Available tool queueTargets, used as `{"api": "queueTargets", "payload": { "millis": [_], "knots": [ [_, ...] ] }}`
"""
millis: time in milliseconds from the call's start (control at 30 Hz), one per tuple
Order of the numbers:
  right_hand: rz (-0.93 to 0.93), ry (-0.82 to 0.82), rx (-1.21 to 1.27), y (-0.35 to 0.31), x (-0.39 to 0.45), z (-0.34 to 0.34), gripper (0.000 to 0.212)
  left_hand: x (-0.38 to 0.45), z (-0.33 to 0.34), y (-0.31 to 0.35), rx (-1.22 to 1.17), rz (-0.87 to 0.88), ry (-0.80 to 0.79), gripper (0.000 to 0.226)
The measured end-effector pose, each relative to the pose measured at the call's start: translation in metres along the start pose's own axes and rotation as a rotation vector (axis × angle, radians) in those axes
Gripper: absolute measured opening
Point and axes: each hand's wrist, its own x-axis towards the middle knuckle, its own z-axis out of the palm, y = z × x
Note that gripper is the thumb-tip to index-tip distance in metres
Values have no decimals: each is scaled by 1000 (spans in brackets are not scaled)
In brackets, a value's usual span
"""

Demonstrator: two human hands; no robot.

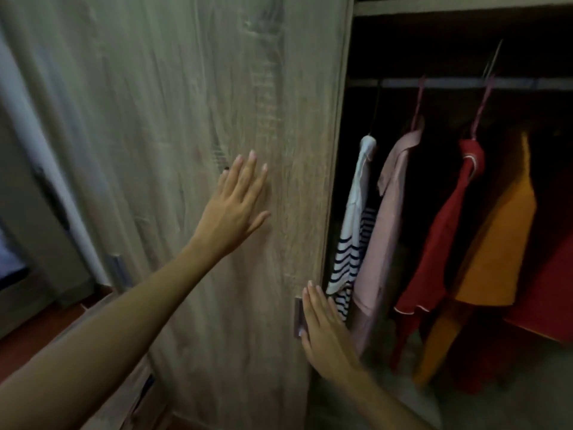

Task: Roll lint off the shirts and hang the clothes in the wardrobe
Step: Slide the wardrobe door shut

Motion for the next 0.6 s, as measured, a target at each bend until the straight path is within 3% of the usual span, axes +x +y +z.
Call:
{"api": "queueTargets", "payload": {
  "millis": [167,600],
  "knots": [
    [94,33,-41,-22,18,21,83,20,22,-17,41,181,69,92],
    [243,12,-159,-23,28,52,84,36,56,-17,-58,249,227,95]
  ]
}}
